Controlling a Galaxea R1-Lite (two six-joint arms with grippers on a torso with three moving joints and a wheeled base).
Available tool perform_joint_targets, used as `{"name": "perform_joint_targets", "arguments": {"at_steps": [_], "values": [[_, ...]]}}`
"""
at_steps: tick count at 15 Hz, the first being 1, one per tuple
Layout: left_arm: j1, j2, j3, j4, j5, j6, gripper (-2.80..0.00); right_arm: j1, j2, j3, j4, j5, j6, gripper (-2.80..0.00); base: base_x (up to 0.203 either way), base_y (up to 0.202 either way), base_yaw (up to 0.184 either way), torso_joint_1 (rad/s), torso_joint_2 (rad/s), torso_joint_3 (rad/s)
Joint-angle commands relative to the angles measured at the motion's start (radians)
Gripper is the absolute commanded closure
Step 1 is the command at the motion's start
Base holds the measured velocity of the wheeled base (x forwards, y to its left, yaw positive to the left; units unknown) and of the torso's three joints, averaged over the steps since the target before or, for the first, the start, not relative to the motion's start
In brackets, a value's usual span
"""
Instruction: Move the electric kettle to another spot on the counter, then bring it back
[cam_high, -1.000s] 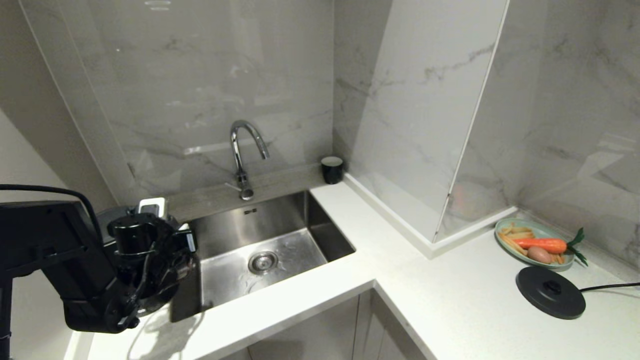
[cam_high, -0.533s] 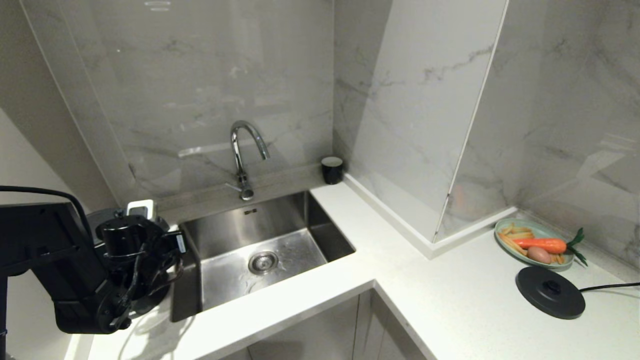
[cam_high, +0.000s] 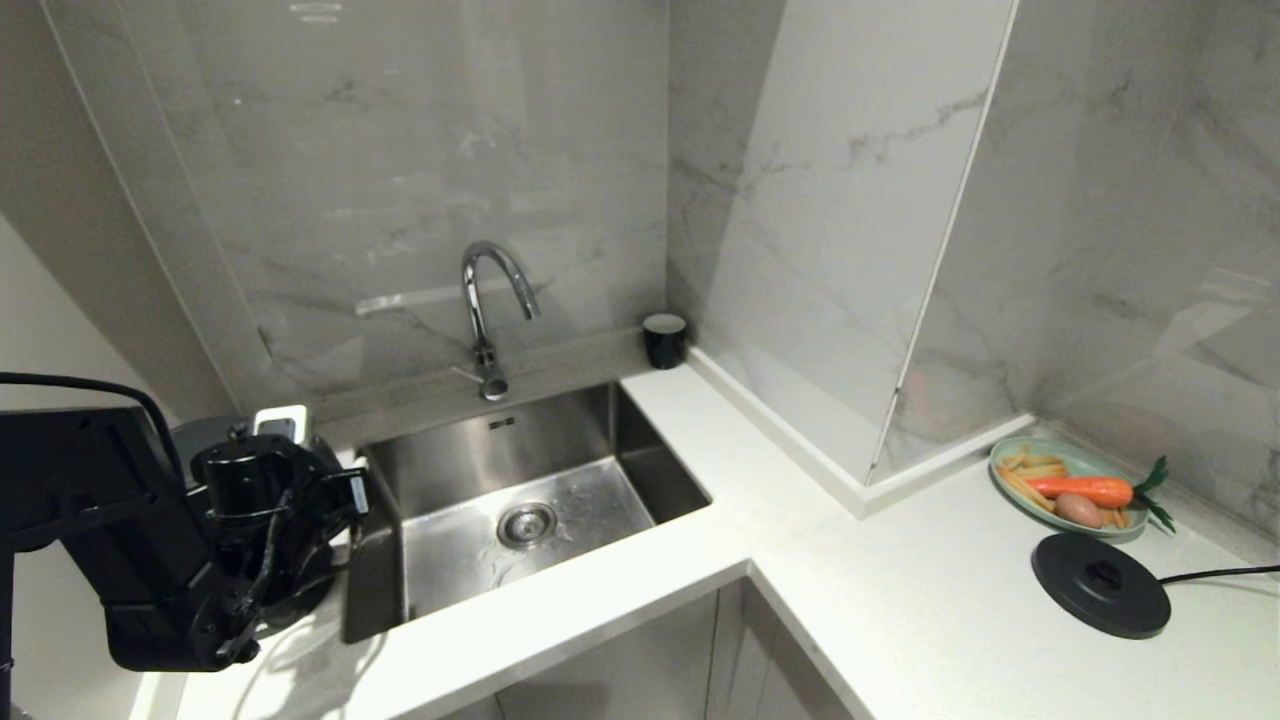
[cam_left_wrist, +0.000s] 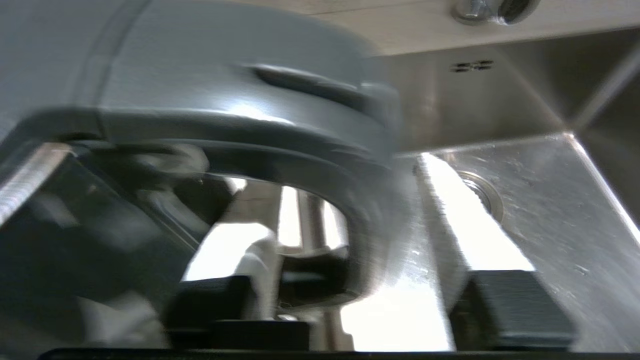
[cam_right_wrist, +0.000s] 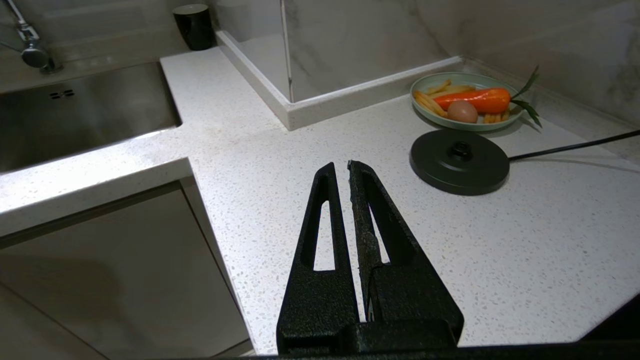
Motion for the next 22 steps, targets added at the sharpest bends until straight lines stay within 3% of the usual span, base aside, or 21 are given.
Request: {"name": "perform_joint_targets", "arguments": {"at_steps": [1,11,15,18,22], "values": [[-0.007,-0.01,0.015,-0.011,-0.001,-0.002,-2.8,0.0,0.001,0.0,0.0,0.0,0.0,0.0,0.0,0.0,0.0,0.0,0.0,0.0],[-0.045,-0.071,0.132,-0.013,-0.008,-0.021,-2.8,0.0,0.001,0.0,0.0,0.0,0.0,0.0,0.0,0.0,0.0,0.0,0.0,0.0],[-0.048,-0.137,0.274,-0.014,-0.058,-0.056,-2.8,0.0,0.001,0.0,0.0,0.0,0.0,0.0,0.0,0.0,0.0,0.0,0.0,0.0],[-0.059,-0.154,0.403,-0.142,-0.093,-0.063,-2.8,0.0,0.001,0.0,0.0,0.0,0.0,0.0,0.0,0.0,0.0,0.0,0.0,0.0],[-0.09,-0.214,0.524,-0.175,-0.098,-0.065,-2.8,0.0,0.001,0.0,0.0,0.0,0.0,0.0,0.0,0.0,0.0,0.0,0.0,0.0]]}}
